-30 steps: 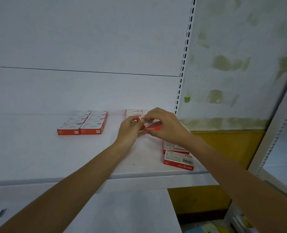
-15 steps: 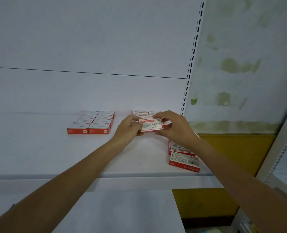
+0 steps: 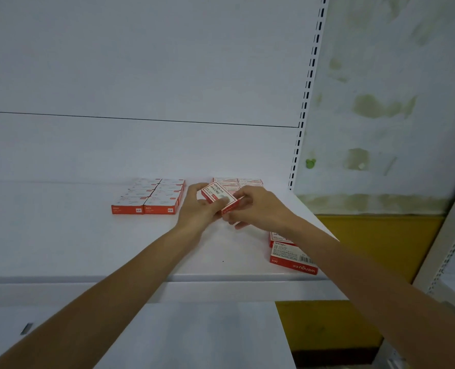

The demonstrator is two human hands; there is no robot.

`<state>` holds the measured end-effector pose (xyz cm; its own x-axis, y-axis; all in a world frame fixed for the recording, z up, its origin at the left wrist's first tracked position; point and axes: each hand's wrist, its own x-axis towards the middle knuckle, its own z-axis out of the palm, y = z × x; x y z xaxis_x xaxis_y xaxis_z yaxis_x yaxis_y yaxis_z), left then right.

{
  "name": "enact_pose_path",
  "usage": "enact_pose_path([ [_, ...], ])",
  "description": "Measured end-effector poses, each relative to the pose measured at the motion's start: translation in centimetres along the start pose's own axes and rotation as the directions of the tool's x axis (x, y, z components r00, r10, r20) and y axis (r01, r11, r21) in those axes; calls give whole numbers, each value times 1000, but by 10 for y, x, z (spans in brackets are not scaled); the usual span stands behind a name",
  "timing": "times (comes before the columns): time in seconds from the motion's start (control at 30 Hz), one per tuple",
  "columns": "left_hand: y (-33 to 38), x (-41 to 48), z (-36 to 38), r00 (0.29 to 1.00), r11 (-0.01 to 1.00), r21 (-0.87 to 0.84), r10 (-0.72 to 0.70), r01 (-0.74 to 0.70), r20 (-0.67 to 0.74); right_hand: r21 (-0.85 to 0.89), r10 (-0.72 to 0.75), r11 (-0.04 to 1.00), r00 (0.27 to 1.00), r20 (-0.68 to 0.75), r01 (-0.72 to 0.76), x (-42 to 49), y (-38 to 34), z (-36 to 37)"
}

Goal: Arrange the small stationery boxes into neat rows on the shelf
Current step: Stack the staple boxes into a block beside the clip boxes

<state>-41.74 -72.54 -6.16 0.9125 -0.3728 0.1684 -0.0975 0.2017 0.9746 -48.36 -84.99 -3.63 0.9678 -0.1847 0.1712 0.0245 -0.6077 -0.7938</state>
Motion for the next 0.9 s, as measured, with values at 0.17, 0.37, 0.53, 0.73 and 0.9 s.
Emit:
enact_pose_path([
  [0.17,-6,1,13,999,999,30,-40,41,-30,-265,-138,962,958,-253,69,3,2,-2],
  [0.37,-1,-1,8,990,834,535,90,-135,110,-349,-228,933,897,-378,90,6,15,-15],
  [0.53,-7,-4,-11,945,695,644,186,-321,270,-326,-282,935,843,-457,136,6,23,-19],
  [0.73,-19,-5,-11,935,589,726,209,-355,288,-315,-267,939,867,-420,136,11,26,-15],
  [0.9,-20,-3,-11,935,526,776,254,-349,248,-301,-222,947,899,-377,108,14,26,-11],
])
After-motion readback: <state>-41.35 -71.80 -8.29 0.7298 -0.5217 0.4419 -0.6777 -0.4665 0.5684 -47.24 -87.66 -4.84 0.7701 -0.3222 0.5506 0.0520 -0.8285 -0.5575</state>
